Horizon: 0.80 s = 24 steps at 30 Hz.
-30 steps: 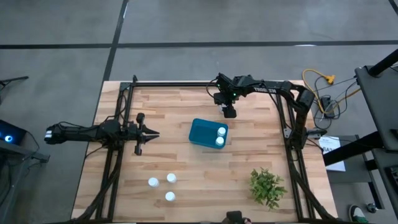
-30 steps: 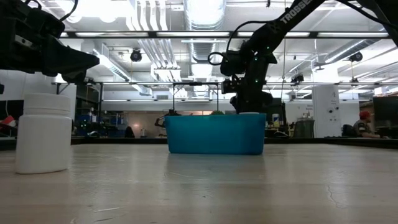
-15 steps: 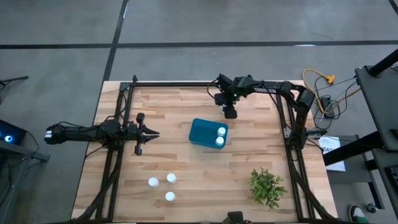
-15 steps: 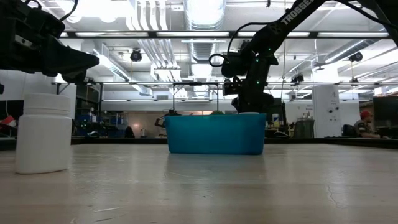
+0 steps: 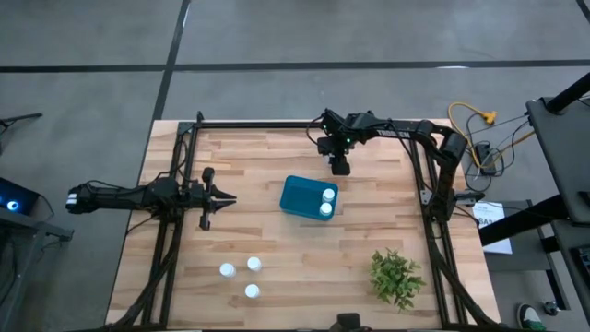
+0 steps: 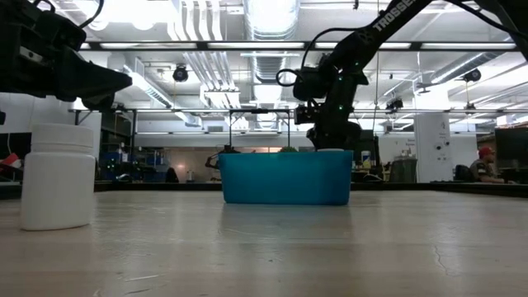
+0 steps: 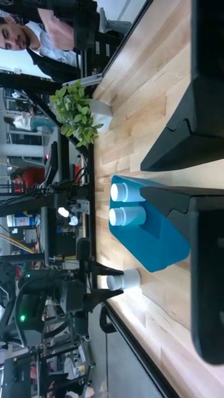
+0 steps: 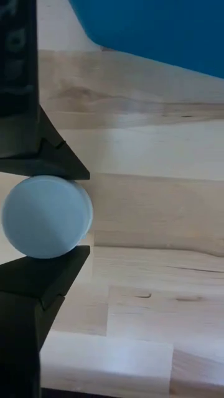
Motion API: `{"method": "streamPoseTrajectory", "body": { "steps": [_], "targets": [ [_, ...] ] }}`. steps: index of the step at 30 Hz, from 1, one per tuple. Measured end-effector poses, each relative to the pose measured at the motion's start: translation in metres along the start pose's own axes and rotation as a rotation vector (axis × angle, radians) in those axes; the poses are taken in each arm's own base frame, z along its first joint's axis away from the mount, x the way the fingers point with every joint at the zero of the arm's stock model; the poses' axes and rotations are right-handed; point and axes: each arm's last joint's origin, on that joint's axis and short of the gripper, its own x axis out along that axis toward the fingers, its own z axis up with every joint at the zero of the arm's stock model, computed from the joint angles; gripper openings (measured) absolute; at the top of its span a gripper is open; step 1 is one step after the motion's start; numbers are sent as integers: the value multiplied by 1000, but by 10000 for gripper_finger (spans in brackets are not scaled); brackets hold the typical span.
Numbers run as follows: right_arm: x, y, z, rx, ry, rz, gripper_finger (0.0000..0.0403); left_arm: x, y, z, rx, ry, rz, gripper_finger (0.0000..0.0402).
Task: Pick and place pill bottles into a basket
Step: Put the white pill bottle into the blue bin
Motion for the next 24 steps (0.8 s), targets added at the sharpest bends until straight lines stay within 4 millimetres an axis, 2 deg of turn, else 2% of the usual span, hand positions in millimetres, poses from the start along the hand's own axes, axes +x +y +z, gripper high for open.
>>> {"method": "streamPoseTrajectory", "body": {
  "steps": [24],
  "targets": [
    [-14, -1, 3, 8, 47, 18, 152, 1, 0, -1, 0, 10, 0, 33]
  ]
}}
